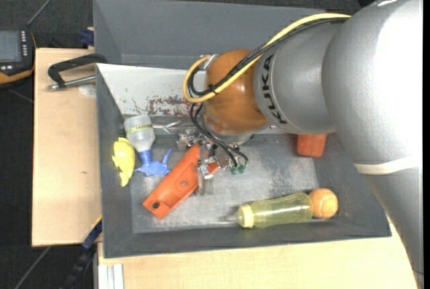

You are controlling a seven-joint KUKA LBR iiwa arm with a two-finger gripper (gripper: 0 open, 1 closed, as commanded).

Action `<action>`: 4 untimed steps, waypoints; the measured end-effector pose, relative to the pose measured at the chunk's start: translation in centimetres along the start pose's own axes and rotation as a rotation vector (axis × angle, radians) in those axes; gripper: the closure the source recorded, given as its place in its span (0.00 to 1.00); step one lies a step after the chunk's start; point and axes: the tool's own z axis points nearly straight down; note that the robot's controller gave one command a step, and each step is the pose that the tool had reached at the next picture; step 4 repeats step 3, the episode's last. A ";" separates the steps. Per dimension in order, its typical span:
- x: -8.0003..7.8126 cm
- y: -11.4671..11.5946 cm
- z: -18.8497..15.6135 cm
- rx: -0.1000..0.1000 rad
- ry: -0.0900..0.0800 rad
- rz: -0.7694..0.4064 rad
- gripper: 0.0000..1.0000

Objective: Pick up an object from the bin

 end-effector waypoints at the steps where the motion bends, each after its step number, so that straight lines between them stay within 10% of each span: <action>1: -3.7 0.1 0.1 -0.001 -0.003 -0.056 1.00; 4: -3.2 -0.3 -5.9 -0.002 -0.001 -0.064 1.00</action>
Offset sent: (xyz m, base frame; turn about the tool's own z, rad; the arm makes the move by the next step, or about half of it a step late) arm 0.0000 0.0000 0.0000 0.0000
